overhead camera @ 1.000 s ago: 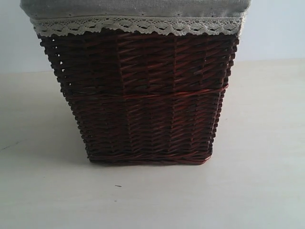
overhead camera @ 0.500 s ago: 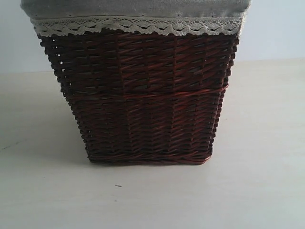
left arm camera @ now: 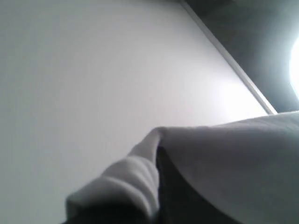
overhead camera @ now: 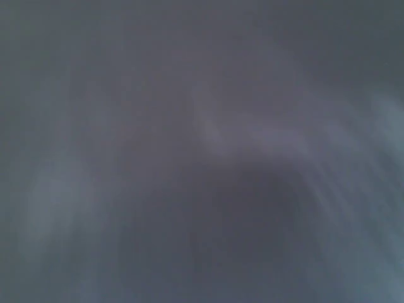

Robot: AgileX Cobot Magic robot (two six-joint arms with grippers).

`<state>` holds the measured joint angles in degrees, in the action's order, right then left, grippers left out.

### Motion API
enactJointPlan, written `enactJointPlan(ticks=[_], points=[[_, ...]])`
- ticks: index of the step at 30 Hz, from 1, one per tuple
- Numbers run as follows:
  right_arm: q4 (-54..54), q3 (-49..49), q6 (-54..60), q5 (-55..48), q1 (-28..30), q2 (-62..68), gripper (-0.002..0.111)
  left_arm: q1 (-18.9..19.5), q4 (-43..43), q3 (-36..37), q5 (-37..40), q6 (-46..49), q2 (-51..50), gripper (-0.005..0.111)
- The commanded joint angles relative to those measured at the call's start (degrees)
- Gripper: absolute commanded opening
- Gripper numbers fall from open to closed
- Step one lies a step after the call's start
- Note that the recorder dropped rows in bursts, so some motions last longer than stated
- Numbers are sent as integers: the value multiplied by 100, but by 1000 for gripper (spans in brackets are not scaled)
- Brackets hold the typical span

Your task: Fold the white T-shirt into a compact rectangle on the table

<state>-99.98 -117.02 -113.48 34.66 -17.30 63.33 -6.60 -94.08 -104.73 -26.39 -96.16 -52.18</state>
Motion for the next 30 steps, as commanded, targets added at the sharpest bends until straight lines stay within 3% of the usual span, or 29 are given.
enactJointPlan(ticks=[1,8,18,23,26,29,30], points=[[3,82,-404,617,-7,65,0,13,-587,493,-403,-945,-31,0],[3,1388,-398,836,-7,213,0,50,-587,1788,-751,-1053,-187,0],[3,5137,876,1151,-7,128,0,76,-587,5085,-1356,-685,-225,0],[3,6024,1358,1290,-135,-716,0,-196,-587,5313,-2333,-343,157,0],[3,6870,1149,1357,-135,-1042,0,-449,-587,5884,-2800,-441,180,0],[3,7552,1189,1063,-135,-1011,0,-682,-587,6526,-2388,-244,38,0],[3,7880,1406,712,-135,-879,0,-864,-587,6842,-1780,34,-166,0]])
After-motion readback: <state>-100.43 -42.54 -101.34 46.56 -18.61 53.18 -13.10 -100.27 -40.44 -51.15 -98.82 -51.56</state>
